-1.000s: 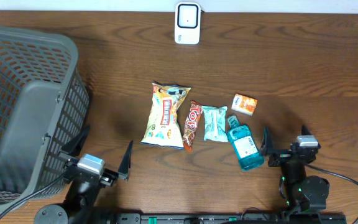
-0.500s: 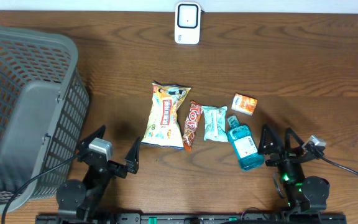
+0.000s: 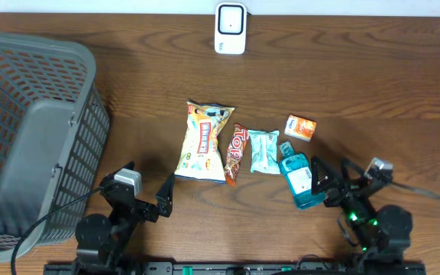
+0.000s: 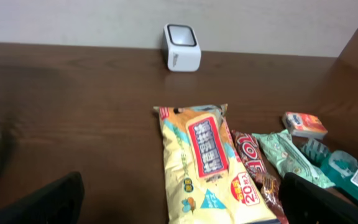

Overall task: Scan the item barcode
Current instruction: 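Move the right gripper over the mint-green packet on the table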

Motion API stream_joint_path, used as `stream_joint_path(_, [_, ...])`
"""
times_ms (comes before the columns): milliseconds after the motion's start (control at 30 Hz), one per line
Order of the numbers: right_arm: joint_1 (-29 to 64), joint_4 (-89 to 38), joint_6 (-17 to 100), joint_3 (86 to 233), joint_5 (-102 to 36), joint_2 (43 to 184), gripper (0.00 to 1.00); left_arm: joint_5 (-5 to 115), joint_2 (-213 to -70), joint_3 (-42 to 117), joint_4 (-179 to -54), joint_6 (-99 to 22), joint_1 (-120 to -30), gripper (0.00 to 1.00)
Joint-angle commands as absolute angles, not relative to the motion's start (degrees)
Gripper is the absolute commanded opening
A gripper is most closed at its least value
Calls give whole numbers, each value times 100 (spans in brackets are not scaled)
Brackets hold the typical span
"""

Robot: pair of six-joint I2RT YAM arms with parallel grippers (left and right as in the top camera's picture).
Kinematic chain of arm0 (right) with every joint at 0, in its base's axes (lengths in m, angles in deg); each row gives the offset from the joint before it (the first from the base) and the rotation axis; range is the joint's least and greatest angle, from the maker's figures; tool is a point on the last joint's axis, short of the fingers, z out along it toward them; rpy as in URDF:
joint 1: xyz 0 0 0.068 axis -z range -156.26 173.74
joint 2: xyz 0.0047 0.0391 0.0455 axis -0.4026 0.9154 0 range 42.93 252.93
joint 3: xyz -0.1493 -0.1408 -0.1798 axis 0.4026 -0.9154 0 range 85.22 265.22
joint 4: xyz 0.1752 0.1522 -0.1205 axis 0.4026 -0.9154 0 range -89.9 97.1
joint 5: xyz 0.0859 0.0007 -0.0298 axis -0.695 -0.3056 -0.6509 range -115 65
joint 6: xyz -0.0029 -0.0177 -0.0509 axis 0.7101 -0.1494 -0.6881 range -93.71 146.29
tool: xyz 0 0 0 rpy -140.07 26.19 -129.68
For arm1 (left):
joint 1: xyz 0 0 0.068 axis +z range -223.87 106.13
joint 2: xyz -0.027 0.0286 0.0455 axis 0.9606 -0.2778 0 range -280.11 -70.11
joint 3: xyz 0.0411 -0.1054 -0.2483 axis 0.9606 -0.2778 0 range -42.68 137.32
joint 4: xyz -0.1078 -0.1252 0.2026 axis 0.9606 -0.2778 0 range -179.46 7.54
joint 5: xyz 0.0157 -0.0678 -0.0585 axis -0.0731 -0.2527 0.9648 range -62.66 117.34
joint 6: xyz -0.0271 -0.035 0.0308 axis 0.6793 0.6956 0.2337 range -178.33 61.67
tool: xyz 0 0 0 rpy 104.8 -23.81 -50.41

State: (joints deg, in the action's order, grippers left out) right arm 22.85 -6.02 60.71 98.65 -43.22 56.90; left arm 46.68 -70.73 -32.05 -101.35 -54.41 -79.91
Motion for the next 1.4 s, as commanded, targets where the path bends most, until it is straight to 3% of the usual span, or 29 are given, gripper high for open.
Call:
stream_joint_path(0, [2250, -1068, 5520, 10864, -4405, 6770, 99, 4676, -7034, -3181, -10315, -5391, -7967, 100])
stream_joint_path(233, [1781, -3455, 4329, 13487, -5410, 10055, 99, 4676, -7034, -3181, -11211, -5391, -7967, 100])
stream_joint_path(400, [1378, -3380, 4335, 14070, -6044, 11559, 99, 4676, -7034, -3183, -12052, -5391, -7967, 100])
stream_joint_path(433, [1308, -3149, 4342, 14068, -6175, 11810, 90, 4676, -7034, -3183, -12229, -5391, -7967, 100])
stream_joint_path(600, [688, -2886, 4783, 14072, -5574, 12683, 68, 4674, -7034, -3185, -12876, -5391, -7967, 100])
stream_joint_path(733, [321, -2810, 5708, 14072, -4534, 12960, 62, 4674, -7034, -3185, -12887, -5391, -7967, 100])
stream_joint_path(967, [281, -1981, 5800, 14070, -4062, 13192, 22, 4674, -7034, -3185, -12887, -5391, -7967, 100])
stream_joint_path(1200, [139, -1581, 5830, 14070, -4108, 14202, 15, 4676, -7034, -3185, -12887, -5391, -7967, 100])
stream_joint_path(1367, [122, -1706, 5909, 14070, -4097, 14851, 4, 4674, -7034, -3185, -12887, -5391, -7967, 100])
